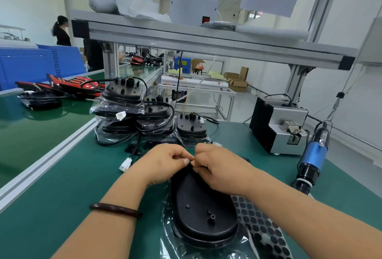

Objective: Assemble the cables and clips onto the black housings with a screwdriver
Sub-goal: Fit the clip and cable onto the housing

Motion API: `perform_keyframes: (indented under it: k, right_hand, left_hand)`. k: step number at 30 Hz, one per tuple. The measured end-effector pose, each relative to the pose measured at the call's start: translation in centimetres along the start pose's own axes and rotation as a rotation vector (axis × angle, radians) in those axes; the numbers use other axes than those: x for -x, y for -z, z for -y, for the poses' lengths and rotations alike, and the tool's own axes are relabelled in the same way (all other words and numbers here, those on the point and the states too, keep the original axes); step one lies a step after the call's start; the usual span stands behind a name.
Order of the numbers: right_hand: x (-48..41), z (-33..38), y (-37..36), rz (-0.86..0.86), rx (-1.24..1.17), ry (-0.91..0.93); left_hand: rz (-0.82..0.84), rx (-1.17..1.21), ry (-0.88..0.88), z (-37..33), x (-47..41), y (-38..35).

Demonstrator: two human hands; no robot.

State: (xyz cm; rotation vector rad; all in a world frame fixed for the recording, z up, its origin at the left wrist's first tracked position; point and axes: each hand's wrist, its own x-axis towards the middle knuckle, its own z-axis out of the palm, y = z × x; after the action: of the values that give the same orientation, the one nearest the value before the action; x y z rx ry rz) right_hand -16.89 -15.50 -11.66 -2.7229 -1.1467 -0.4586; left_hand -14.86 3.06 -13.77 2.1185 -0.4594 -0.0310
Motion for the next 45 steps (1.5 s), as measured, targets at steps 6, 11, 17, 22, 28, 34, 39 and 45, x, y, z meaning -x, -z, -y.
perform_keyframes:
  k: [6, 11, 17, 22, 28, 34, 39, 45]
  right_hand:
    - [1.6, 0.2, -1.7, -0.168, -0.233, -0.107]
    - [1.9, 0.0, -2.3, -0.236, -0.388, -0.173]
    - [2.0, -0.1, -2.9, -0.263, -0.526, -0.24]
    - [2.0, -0.3, -2.8, -0.259, -0.525, -0.223]
    - [1.9, -0.5, -2.5, -0.205, -0.434, -0.174]
    - [2.6, 0.1, -1.5, -0.184, -0.275, -0.139]
    - [7.5, -2.6, 2.9, -0.949, -0.581, -0.587]
    - [15.3, -10.8, 5.6, -1.152, -1.016, -1.407]
  left_hand:
    - [0.012, 0.246, -0.025, -0.2, 0.6, -0.8]
    - [-0.068, 0.115, -0.024, 0.2, 0.4, -0.7]
    - [-0.054, 0.16, 0.008, 0.3, 0.6, -0.8]
    - [-0.059, 0.252, 0.026, 0.1, 0.6, -1.1]
    - [-0.024, 0.289, 0.021, -0.1, 0.5, -1.3]
    - [-0.059, 0.218, 0.05, -0.5, 0.7, -1.5]
    - [-0.132, 0.149, 0.078, -0.2, 0.6, -1.5]
    - [-0.119, 0.12, 0.07, 0.1, 0.4, -1.5]
